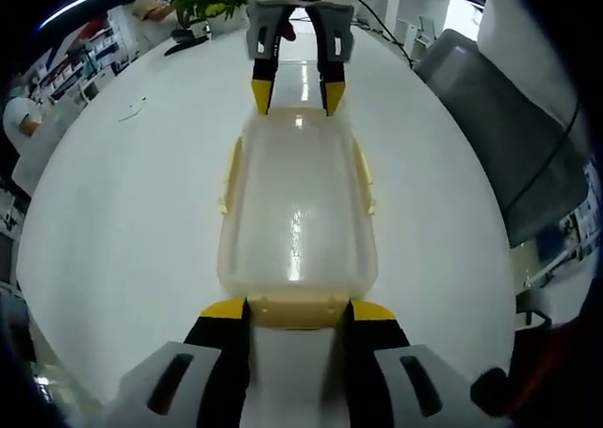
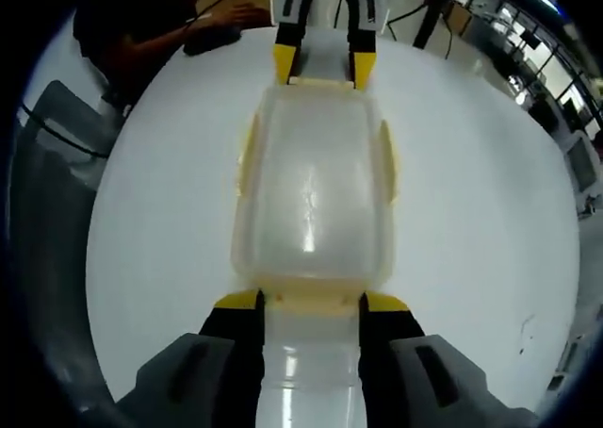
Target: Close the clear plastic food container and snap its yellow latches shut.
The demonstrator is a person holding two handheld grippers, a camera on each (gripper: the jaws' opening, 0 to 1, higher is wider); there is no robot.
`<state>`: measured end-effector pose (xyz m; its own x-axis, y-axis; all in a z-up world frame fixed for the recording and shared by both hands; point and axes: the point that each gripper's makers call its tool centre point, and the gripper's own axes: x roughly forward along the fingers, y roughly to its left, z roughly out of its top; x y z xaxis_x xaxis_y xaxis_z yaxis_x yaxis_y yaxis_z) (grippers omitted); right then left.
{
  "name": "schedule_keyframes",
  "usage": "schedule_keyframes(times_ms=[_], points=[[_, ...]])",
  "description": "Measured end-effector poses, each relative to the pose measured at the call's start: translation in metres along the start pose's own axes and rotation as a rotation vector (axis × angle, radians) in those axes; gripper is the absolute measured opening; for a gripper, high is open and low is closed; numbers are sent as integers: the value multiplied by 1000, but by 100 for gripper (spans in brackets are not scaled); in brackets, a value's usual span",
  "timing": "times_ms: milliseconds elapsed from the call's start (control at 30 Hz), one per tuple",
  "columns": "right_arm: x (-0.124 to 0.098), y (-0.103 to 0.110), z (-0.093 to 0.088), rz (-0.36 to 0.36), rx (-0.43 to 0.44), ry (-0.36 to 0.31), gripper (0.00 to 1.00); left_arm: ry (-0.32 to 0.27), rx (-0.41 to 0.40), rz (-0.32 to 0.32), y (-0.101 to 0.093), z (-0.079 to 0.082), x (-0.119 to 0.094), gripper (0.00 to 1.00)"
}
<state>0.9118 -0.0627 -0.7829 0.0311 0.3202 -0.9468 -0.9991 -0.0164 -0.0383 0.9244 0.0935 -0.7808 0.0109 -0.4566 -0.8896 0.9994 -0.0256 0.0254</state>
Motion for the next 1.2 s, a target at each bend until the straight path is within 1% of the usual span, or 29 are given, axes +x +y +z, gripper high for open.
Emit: schedule_keyframes(times_ms=[167,267,400,500,633,767,867,1033,1200], points=[[0,-1,6,0,-10,-4,35,8,0,8,-1,-1,-12,32],[-5,-1,10,-5,-13,-13,35,16,1,15,-1,-1,-19,32],[-16,3,15,-9,-26,-24,35,17,-10,24,-3,0,-29,32],[-25,4,19,-13,-37,-37,35,22,-21,31,-7,4,-39,32],[-42,7,25,-16,-49,-61,35,31,-18,37,-10,11,-53,32],[-61,7,26,-15,-54,-79,35,29,-24,52,-13,24,-67,32],[-73,10,23,-12,-59,-81,35,23,-29,60,-15,36,-75,32],[-91,11,14,-18,-61,-86,35,17,-24,69,-17,57,-82,32],[-107,13,-2,-24,-58,-82,35,13,-14,72,-17,80,-81,32]])
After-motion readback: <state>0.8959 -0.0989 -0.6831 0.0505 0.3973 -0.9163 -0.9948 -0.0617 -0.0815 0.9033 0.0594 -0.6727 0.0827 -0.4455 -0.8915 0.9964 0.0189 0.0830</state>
